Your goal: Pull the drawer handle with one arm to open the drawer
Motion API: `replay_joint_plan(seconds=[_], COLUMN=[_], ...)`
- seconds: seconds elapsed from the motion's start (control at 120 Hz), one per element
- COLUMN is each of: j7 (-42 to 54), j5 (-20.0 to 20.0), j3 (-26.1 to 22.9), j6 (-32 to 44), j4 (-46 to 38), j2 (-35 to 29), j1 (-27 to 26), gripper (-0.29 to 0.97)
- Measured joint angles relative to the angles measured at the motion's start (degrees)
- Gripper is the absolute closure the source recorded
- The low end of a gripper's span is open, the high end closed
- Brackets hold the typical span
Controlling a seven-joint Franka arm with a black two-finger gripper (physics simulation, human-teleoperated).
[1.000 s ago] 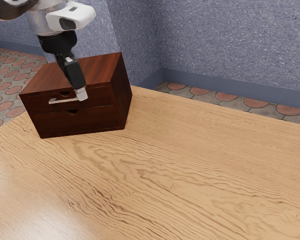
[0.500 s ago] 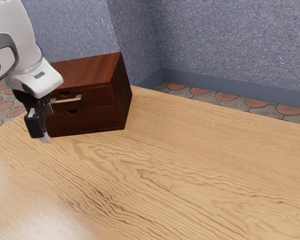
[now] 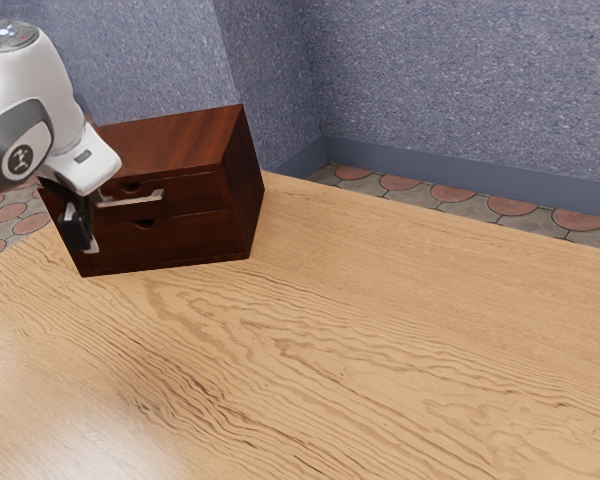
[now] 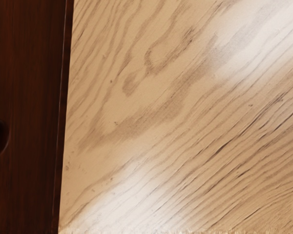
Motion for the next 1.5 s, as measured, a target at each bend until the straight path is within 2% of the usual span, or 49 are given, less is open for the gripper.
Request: replay_joint_plan(seconds=[0.158,0.275,0.45,0.575,0.825,0.925,0.992,1.083,1.367,1.5], j7=[-0.01,-0.03,-0.36,-1.03,-2.54,-3.14,-3.48,-3.85,-4.72,-4.98], j5=[0.94,1.96,2.23,2.34,2.18,1.40,0.76,0.29,-0.68,-1.67], j3=[4.40,4.94,5.22,6.62,11.17,13.12,14.10,14.39,14.06,13.48], j6=[4.52,9.47,16.57,19.68,22.67,23.17,23.40,24.06,26.42,27.88], j4=[-1.69,-2.58,-2.37,-1.60,0.22,0.75,1.75,2.53,3.41,5.56], j2=[0.14,1.56,7.24,8.28,11.28,12.26,13.32,14.63,16.16,17.87], j1=[0.16,0.07,-0.17,-1.94,-5.68,-4.18,-1.24,1.34,-0.04,0.10], gripper=[0.00,0.00,0.00,0.00,0.00,0.00,0.00,0.00,0.00,0.06])
